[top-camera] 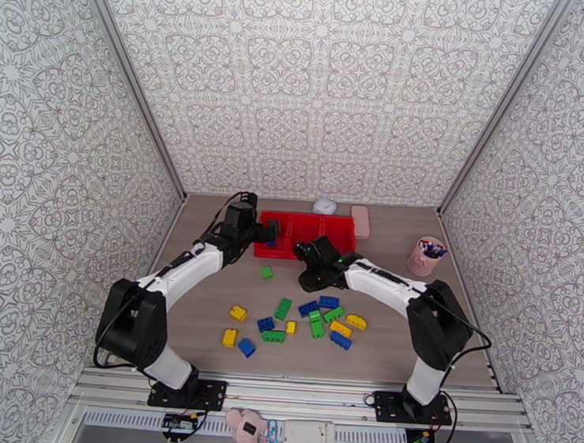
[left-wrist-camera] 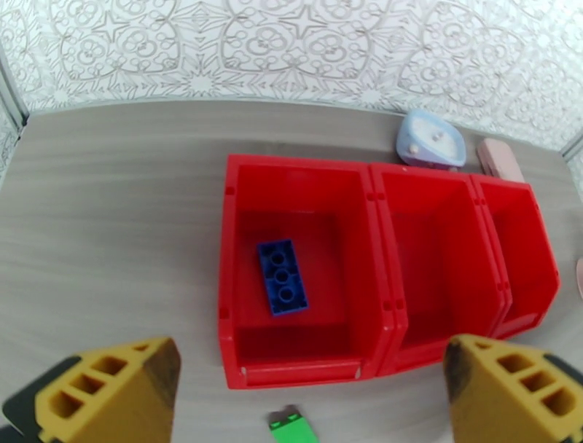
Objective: Sort the legos into containers by color
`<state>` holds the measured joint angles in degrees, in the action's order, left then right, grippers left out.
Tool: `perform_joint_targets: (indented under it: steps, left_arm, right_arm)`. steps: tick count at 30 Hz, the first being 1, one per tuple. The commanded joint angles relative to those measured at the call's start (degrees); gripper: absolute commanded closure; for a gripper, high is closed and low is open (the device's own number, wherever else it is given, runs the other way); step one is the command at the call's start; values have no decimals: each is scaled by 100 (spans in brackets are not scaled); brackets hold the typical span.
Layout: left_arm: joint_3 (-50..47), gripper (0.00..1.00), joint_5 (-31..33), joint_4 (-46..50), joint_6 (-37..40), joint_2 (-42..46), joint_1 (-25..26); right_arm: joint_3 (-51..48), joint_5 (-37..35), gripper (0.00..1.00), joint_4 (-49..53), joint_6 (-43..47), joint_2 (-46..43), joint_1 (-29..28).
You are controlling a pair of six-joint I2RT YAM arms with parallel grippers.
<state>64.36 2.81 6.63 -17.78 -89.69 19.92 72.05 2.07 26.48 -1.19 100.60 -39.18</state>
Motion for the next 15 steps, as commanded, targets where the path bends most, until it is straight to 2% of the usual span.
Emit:
perform_joint_targets:
  steps: [1, 4, 8, 15]
  left_arm:
    - [-339, 0, -394, -493, 365, 329, 178]
    - [-528, 0, -799, -559, 680, 484, 393]
    - [-624, 0, -1023, -477, 1046, 557, 746]
    - [-569, 0, -1486, -546, 1417, 410, 1227]
  right_arm:
    - [-174, -138, 66, -698, -329, -352, 286]
    - [-196, -139, 66, -1030, -412, -470, 652]
    - [-107, -227, 67, -1452, -487, -344, 1106]
    - [562, -281, 67, -1807, -226, 463, 1599]
